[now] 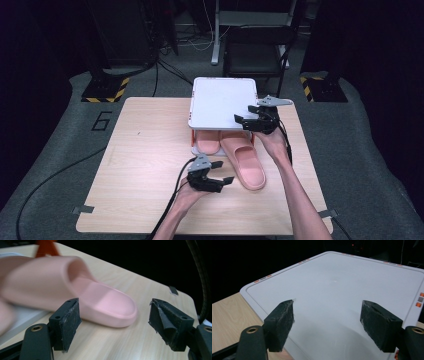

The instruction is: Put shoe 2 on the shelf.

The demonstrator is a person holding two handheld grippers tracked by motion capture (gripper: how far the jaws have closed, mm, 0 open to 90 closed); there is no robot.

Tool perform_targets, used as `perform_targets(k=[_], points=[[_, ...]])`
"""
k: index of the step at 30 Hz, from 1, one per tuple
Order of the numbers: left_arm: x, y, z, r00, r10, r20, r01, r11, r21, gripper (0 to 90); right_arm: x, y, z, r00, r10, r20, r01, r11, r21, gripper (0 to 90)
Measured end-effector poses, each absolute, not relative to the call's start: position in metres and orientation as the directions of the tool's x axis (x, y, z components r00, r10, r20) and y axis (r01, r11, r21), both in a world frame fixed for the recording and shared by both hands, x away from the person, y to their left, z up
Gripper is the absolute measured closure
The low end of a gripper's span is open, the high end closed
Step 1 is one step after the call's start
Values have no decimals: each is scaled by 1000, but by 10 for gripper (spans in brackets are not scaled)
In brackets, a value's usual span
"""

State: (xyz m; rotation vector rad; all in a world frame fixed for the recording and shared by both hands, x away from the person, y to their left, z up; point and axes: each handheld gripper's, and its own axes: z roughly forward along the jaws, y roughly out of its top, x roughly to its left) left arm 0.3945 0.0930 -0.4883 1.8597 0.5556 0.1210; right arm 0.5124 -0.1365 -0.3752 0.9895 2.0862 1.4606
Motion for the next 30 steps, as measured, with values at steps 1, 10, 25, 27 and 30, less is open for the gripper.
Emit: perform_targets(k=[1, 10, 25, 27, 30], points=[[397, 85, -489, 894, 420, -160, 292, -274, 916, 246, 514, -135, -376, -670, 739, 66, 321, 208, 924, 267], [425, 66, -493, 893, 415, -172, 290, -241, 926, 261, 521, -133, -383, -665, 742, 90, 352, 204, 914, 266], [462, 67, -494, 830, 543, -128, 312, -262, 913, 275, 520, -132, -383, -651, 758, 46, 343, 239, 908, 270], [468, 69, -494, 821, 559, -117, 313, -269, 911, 271, 520, -132, -383, -648, 760, 44, 339, 236, 910, 271], [474, 70, -493, 805, 582, -118, 321, -260, 911, 262, 520, -132, -383, -646, 762, 42, 340, 238, 910, 271]])
